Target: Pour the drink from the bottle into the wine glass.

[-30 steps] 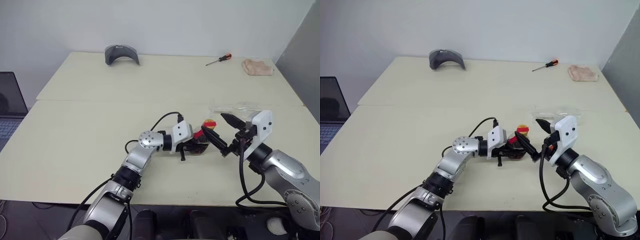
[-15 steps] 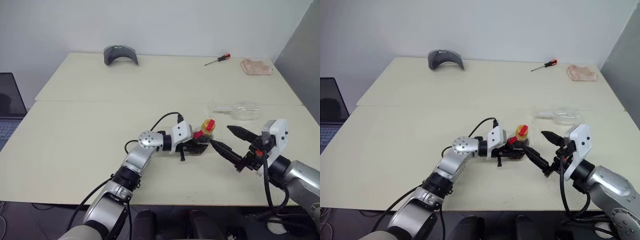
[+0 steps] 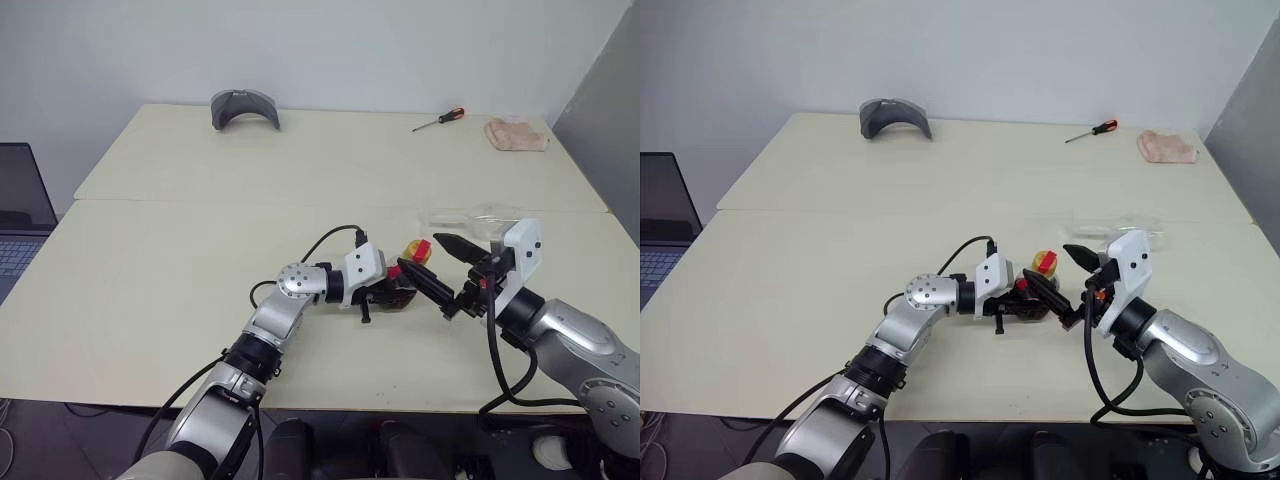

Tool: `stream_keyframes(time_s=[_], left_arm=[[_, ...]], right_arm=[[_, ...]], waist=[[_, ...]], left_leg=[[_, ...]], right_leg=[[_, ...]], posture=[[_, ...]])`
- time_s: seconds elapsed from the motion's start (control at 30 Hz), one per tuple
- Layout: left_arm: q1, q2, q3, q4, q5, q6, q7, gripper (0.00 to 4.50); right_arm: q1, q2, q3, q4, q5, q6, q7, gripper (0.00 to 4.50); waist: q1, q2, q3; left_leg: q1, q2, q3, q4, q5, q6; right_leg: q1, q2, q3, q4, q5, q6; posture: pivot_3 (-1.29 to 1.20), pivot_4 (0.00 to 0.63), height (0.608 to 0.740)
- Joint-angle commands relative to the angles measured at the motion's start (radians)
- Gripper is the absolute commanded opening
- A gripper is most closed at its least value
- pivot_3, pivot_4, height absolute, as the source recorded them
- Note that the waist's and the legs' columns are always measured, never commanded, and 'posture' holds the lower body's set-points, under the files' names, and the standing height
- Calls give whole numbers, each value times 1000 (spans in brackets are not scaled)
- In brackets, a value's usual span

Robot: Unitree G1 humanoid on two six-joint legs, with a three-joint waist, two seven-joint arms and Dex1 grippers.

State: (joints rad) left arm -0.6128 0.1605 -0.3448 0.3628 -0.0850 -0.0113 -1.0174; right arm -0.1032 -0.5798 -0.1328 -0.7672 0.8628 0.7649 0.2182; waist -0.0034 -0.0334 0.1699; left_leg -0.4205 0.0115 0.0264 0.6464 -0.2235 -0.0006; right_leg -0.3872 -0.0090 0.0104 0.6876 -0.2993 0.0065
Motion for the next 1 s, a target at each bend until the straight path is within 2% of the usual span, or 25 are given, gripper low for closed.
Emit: stream_keyframes(time_s=[0.03, 0.23, 0.27, 0.3, 0.4, 0.63, 0.8, 0.87, 1.0], left_arm=[[-4, -5, 7, -53, -14, -13, -2, 900], [-3, -5, 6, -55, -14, -11, -2, 900], [-3, -5, 5, -55, -14, -11, -1, 900], [-3, -5, 5, -55, -14, -11, -1, 900], [-5, -6, 6, -53, -13, -11, 0, 900], [-1, -6, 8, -59, -13, -8, 1, 899], [6, -2, 9, -69, -15, -5, 4, 898], [9, 0, 12, -73, -16, -4, 4, 898], [15, 4, 17, -83, -22, 1, 6, 898]], right_arm=[[-9, 11, -2, -14, -19, -32, 12, 3899], [-4, 27, 4, -15, -34, -41, 19, 1847], [-3, 29, 5, -15, -36, -41, 21, 1398], [-4, 33, 6, -14, -35, -42, 21, 1253], [-6, 64, -4, -11, -3, -42, 9, 1252], [-13, 163, -69, -11, 192, -40, -69, 1247], [11, 139, -111, -15, 235, -40, -100, 1185], [42, 117, -149, -11, 234, -46, -104, 1185], [220, 4, -205, 29, 33, -101, 0, 1185]], waist=[[0, 0, 0], [0, 0, 0], [0, 0, 0], [0, 0, 0], [0, 0, 0], [-1, 0, 0], [-1, 0, 0], [-1, 0, 0], [3, 0, 0]], left_leg=[[0, 0, 0, 0, 0, 0], [0, 0, 0, 0, 0, 0], [0, 0, 0, 0, 0, 0], [0, 0, 0, 0, 0, 0], [0, 0, 0, 0, 0, 0], [0, 0, 0, 0, 0, 0], [0, 0, 0, 0, 0, 0], [0, 0, 0, 0, 0, 0], [-1, 0, 0, 0, 0, 0]], right_leg=[[0, 0, 0, 0, 0, 0], [0, 0, 0, 0, 0, 0], [0, 0, 0, 0, 0, 0], [0, 0, 0, 0, 0, 0], [0, 0, 0, 0, 0, 0], [0, 0, 0, 0, 0, 0], [0, 0, 0, 0, 0, 0], [0, 0, 0, 0, 0, 0], [0, 0, 0, -1, 0, 0]], posture=[[0, 150, 740], [0, 150, 740], [0, 150, 740], [0, 150, 740], [0, 150, 740], [0, 150, 740], [0, 150, 740], [0, 150, 740], [0, 150, 740]])
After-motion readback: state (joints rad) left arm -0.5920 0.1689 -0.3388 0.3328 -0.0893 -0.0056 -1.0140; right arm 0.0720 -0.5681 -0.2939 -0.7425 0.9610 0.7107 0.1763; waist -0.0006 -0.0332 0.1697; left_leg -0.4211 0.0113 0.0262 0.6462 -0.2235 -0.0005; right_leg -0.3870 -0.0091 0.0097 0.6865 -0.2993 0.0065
